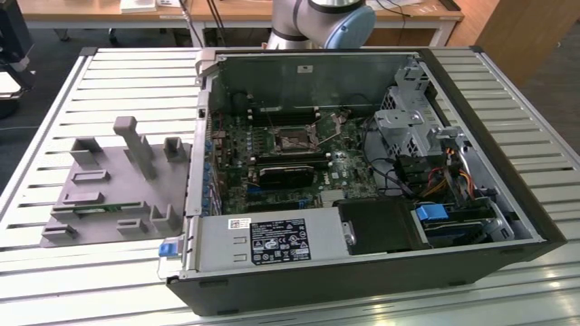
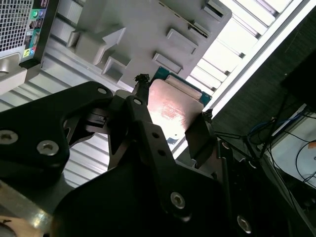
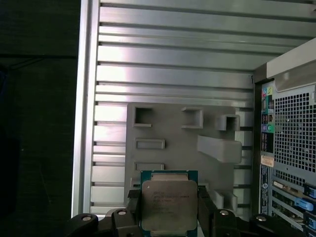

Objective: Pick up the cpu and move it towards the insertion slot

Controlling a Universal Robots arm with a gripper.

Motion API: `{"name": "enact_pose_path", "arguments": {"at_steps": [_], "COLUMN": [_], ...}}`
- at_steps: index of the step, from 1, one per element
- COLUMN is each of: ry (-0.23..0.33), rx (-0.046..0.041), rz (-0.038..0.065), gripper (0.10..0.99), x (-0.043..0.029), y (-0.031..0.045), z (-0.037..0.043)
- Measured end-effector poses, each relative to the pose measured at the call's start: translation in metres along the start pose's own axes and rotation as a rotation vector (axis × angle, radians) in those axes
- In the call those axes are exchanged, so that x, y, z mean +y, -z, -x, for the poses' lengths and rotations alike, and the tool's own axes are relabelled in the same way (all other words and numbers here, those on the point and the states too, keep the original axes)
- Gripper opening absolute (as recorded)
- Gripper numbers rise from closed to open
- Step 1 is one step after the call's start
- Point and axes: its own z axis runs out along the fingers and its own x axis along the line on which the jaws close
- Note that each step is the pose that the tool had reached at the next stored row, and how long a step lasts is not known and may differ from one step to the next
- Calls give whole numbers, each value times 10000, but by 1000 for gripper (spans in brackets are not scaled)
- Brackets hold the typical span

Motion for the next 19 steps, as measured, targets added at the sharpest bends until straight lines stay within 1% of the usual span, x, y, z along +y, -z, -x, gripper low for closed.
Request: {"name": "enact_pose_path", "arguments": {"at_steps": [9, 19], "ry": [1, 0], "rx": [0, -1], "rz": [0, 0], "gripper": [541, 541], "x": [-2, -6], "y": [-7, -18], "z": [112, 298]}}
